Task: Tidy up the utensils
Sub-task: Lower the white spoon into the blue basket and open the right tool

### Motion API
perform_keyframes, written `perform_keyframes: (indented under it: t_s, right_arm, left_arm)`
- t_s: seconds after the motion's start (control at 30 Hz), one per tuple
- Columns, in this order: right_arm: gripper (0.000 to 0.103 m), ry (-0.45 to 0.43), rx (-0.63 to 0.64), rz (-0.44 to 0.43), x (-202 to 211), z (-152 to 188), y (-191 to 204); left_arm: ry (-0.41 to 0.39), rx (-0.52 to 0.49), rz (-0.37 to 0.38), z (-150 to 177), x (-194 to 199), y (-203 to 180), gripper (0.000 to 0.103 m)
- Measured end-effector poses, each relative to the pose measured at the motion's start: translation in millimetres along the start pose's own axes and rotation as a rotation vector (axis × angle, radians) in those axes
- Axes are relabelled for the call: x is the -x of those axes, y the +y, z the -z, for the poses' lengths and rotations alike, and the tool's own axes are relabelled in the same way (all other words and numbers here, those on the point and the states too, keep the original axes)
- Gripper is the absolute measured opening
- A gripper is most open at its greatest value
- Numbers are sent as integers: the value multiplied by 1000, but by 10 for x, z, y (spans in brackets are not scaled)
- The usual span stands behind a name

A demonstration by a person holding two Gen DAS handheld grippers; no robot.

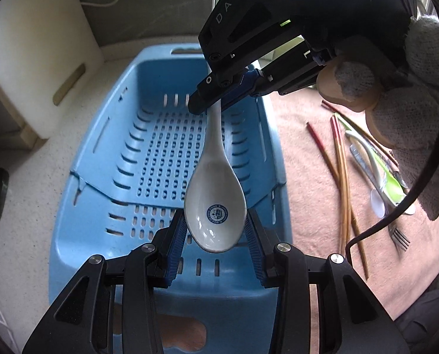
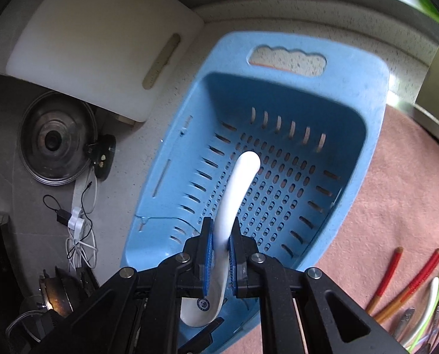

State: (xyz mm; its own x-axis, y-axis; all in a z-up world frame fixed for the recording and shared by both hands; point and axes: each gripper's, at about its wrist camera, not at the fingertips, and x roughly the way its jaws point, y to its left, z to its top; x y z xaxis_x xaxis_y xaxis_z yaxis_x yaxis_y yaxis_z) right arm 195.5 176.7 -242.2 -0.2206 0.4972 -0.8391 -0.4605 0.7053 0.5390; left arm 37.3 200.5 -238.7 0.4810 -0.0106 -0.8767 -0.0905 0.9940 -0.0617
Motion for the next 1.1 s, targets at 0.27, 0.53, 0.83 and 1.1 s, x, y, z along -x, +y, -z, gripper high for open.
perform_keyframes:
  t_s: [0.27,0.53,0.83,1.1]
  right_arm:
    - [12,6,25,20,-76,-31,26]
    - [47,-39,45,74,12,12,29]
    - [48,-121,67,68,426,243,-10]
    - [48,-278,35,43,1121,713,-231]
  left_arm:
    - [9,6,1,5,-75,33,39]
    - [24,14,-1,26,-93,38,39]
    - [-48,30,-23,61,189,89,39]
    - [-126,39,-26,63,497,101,39]
